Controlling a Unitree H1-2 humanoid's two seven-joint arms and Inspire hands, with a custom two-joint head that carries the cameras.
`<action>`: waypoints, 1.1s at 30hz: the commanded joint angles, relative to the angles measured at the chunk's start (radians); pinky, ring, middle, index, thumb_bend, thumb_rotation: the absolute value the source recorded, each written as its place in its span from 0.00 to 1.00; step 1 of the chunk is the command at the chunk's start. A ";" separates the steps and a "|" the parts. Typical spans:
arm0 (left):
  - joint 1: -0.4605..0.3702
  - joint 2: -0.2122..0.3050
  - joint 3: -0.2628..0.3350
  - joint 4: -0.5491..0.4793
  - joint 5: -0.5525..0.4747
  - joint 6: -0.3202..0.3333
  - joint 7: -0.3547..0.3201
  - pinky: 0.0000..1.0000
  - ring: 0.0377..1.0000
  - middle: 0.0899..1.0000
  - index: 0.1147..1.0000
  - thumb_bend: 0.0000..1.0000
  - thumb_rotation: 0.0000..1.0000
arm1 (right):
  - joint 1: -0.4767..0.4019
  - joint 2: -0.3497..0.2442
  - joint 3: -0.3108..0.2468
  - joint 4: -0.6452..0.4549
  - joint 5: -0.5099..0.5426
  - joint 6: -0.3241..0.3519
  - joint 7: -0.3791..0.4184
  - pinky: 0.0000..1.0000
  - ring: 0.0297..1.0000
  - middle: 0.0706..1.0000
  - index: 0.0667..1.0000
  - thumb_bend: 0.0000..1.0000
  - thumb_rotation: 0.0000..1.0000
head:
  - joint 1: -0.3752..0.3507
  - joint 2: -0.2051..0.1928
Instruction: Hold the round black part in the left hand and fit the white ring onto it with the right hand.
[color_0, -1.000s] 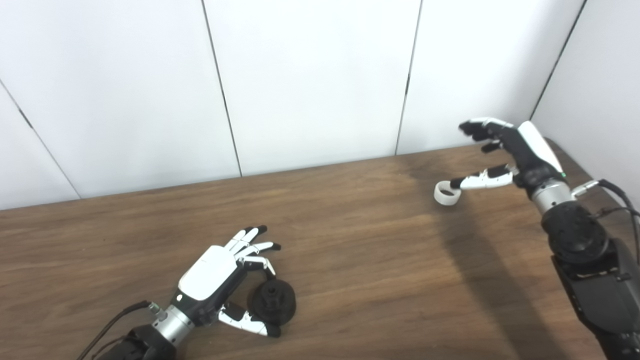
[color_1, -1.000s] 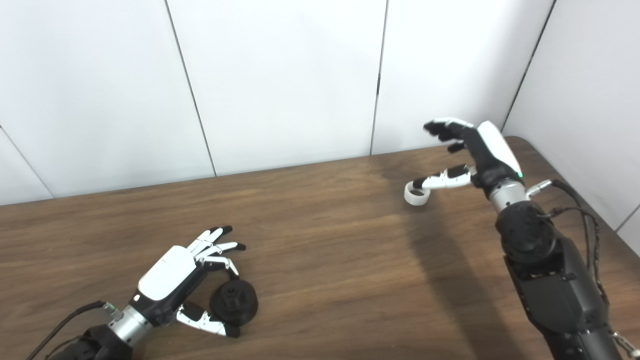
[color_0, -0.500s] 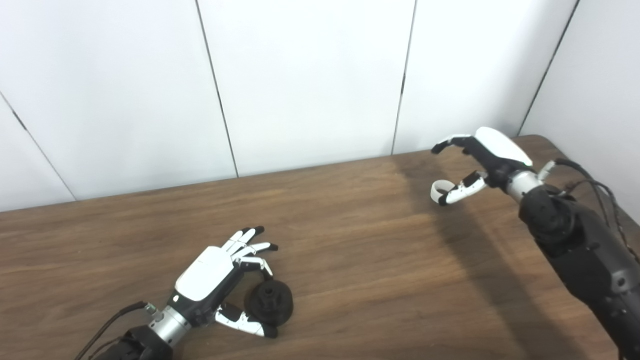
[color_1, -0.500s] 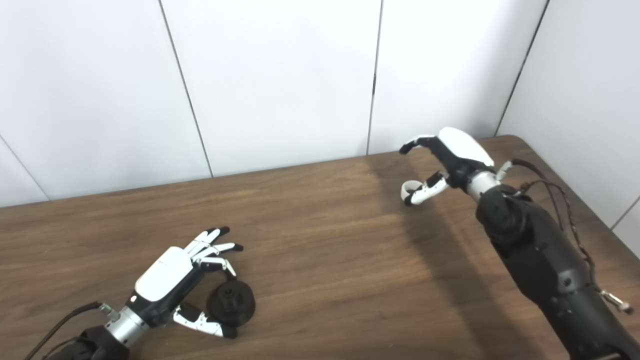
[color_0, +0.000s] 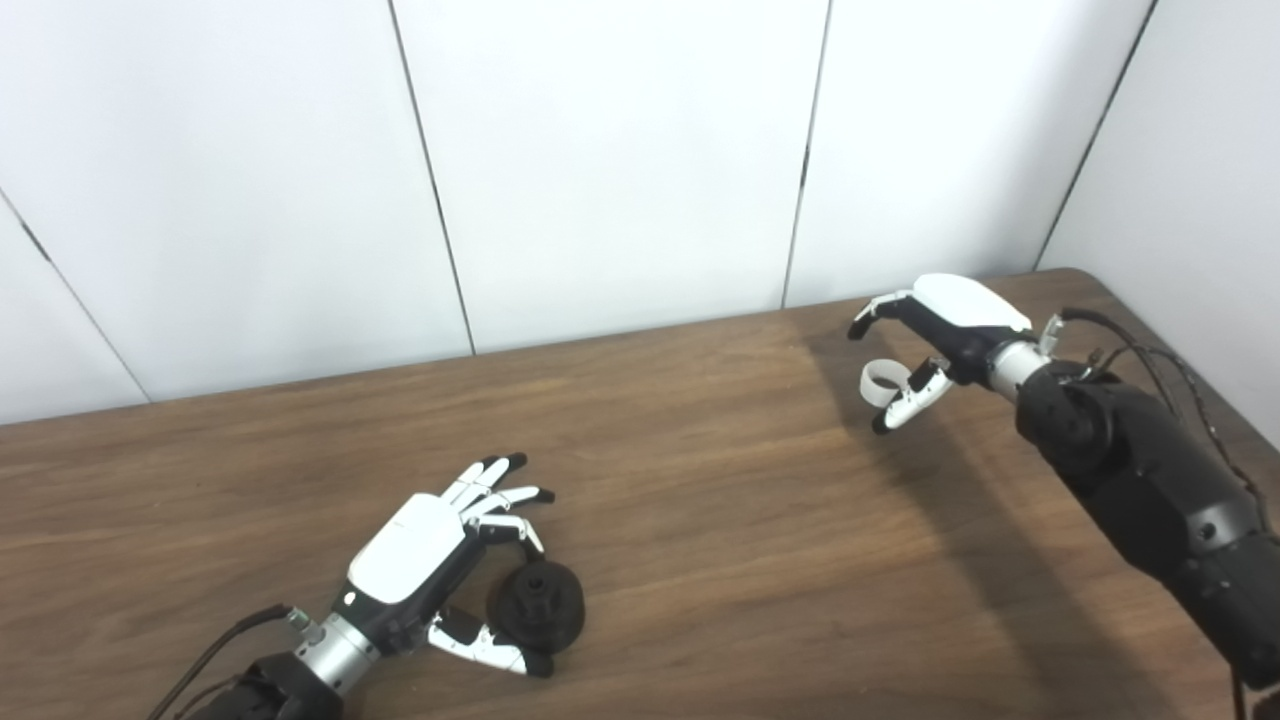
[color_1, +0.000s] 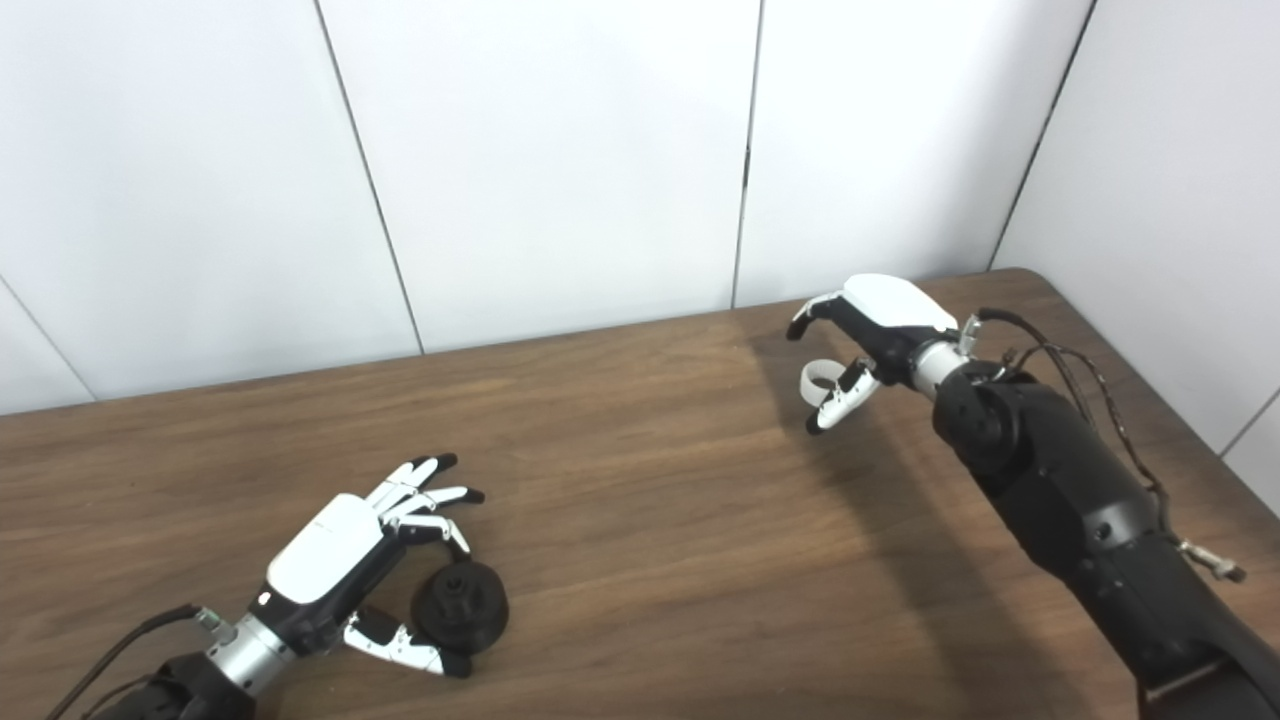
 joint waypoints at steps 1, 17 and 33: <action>-0.001 0.037 -0.013 0.009 0.021 0.004 -0.019 1.00 1.00 0.84 0.41 0.52 0.06 | -0.065 -0.049 -0.009 -0.002 -0.017 -0.017 -0.005 0.82 0.91 0.85 0.70 0.90 0.18 | -0.007 -0.002; 0.005 0.048 -0.028 0.007 0.016 0.004 -0.001 1.00 1.00 0.84 0.41 0.52 0.06 | -0.101 -0.059 0.000 0.062 -0.054 -0.070 -0.008 0.77 0.90 0.84 0.69 0.90 0.18 | -0.015 -0.009; 0.015 0.056 -0.025 -0.023 0.014 0.004 -0.015 1.00 1.00 0.84 0.41 0.52 0.06 | -0.120 -0.054 0.026 0.083 -0.086 -0.059 0.025 0.81 0.95 0.87 0.70 0.86 0.21 | -0.012 -0.002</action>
